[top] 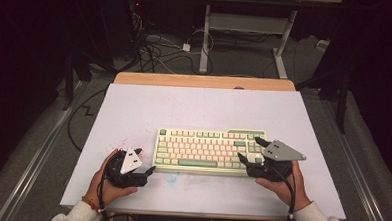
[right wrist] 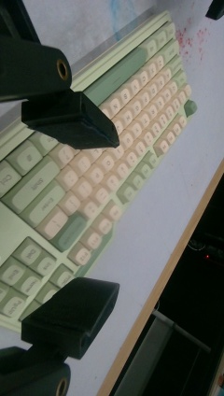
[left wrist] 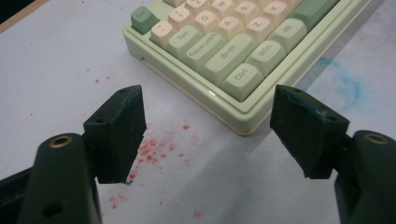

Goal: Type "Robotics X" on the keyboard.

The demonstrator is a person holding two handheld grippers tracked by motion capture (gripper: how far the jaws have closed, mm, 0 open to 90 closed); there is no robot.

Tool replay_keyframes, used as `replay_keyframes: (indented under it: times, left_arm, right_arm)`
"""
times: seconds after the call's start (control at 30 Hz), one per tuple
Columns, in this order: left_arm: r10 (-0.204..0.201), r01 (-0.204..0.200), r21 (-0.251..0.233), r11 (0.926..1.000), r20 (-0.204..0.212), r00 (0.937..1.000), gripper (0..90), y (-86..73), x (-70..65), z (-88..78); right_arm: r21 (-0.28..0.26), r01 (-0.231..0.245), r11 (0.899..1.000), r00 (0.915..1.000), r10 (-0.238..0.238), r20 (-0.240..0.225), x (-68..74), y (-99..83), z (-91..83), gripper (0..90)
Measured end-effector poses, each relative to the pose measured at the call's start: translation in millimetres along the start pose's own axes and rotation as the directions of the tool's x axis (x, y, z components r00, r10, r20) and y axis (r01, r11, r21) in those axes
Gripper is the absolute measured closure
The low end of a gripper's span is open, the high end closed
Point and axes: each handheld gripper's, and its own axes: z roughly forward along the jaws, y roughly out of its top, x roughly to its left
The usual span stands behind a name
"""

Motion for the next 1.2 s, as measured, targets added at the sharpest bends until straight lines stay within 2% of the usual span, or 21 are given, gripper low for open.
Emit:
replay_keyframes:
  times: [0.17, 0.5, 0.57, 0.6, 0.63, 0.67, 0.7, 0.73, 0.77, 0.8, 0.83, 0.87, 0.9, 0.93, 0.97, 1.13, 1.2]
  left_arm:
    - [-0.007, 0.007, -0.008, 0.9999, 0.002, 1.0, 24.6, 1.3, 0.6, -2.0]
    - [-0.023, 0.023, -0.033, 0.9992, 0.006, 0.9997, 23.9, 5.6, 2.2, -8.4]
    - [-0.052, 0.052, -0.027, 0.9983, 0.011, 0.9986, 31.4, 7.5, 2.5, -9.8]
    - [-0.053, 0.053, -0.027, 0.9982, 0.03, 0.9982, 33.1, 8.3, 3.3, -10.8]
    - [-0.053, 0.054, -0.031, 0.9981, 0.033, 0.9981, 41.9, 8.9, 3.1, -11.6]
    - [-0.057, 0.057, -0.027, 0.998, 0.029, 0.998, 44.9, 9.9, 2.8, -11.8]
    - [-0.062, 0.063, -0.021, 0.9978, 0.05, 0.9968, 51.8, 10.7, 3.6, -12.1]
    - [-0.062, 0.064, -0.018, 0.9978, 0.066, 0.9959, 51.8, 11.5, 4.1, -12.4]
    - [-0.062, 0.063, -0.014, 0.9979, 0.058, 0.9964, 60.8, 12.7, 3.8, -12.6]
    - [-0.064, 0.065, -0.012, 0.9978, 0.069, 0.9956, 65.9, 13.8, 4.2, -13.4]
    - [-0.067, 0.068, -0.012, 0.9976, 0.082, 0.9944, 65.9, 14.9, 4.7, -14.0]
    - [-0.061, 0.062, -0.006, 0.9981, 0.084, 0.9946, 76.6, 16.4, 4.8, -14.4]
    - [-0.058, 0.058, 0.001, 0.9983, 0.094, 0.9939, 81.9, 17.9, 4.6, -14.8]
    - [-0.047, 0.047, 0.002, 0.9989, 0.081, 0.9956, 87.8, 19.6, 3.6, -15.4]
    - [-0.036, 0.037, -0.003, 0.9993, 0.078, 0.9963, 87.8, 21.5, 2.4, -16.2]
    - [-0.005, 0.006, -0.004, 1.0, 0.126, 0.992, 87.9, 36.3, -5.5, -12.9]
    - [0.012, -0.014, 0.015, 0.9998, 0.165, 0.9862, 87.9, 43.7, -9.6, -7.9]
  right_arm:
    - [-0.006, 0.001, 1.0, 1.0, -0.001, 0.001, -1.1, -9.9, -7.0, 24.1]
    - [0.0, -0.012, 1.0, 0.9993, 0.012, 0.037, 0.0, -32.3, -19.2, 22.8]
    - [0.007, -0.02, 1.0, 0.9991, 0.019, 0.038, 0.3, -36.1, -21.2, 22.8]
    - [0.011, -0.015, 1.0, 0.999, 0.015, 0.042, 0.8, -37.7, -22.2, 22.8]
    - [0.013, -0.01, 1.0, 0.9989, 0.009, 0.047, 1.4, -39.9, -24.6, 22.8]
    - [0.014, -0.012, 1.0, 0.9988, 0.011, 0.047, 1.7, -40.8, -26.0, 22.8]
    - [0.012, -0.007, 1.0, 0.9989, 0.007, 0.047, 1.9, -41.6, -27.3, 22.8]
    - [0.012, -0.007, 1.0, 0.9989, 0.007, 0.047, 1.9, -41.6, -27.3, 22.8]
    - [0.016, -0.01, 1.0, 0.9989, 0.009, 0.045, 2.6, -43.5, -30.1, 22.8]
    - [0.02, -0.005, 1.0, 0.9989, 0.004, 0.047, 3.2, -44.5, -31.3, 22.8]
    - [0.02, -0.005, 1.0, 0.9989, 0.004, 0.047, 3.2, -44.5, -31.3, 22.8]
    - [0.025, -0.001, 1.0, 0.9989, 0.0, 0.047, 4.5, -47.1, -34.1, 22.8]
    - [0.031, 0.003, 1.0, 0.9987, -0.004, 0.05, 5.0, -48.4, -35.2, 22.8]
    - [0.034, 0.002, 0.999, 0.9987, -0.004, 0.051, 5.4, -49.8, -36.4, 22.8]
    - [0.035, 0.001, 0.999, 0.9988, -0.003, 0.048, 5.6, -51.1, -37.6, 22.8]
    - [0.04, 0.001, 0.999, 0.9987, -0.003, 0.052, 5.9, -54.2, -41.4, 22.8]
    - [0.04, -0.001, 0.999, 0.9987, -0.001, 0.052, 5.8, -54.6, -42.1, 22.8]
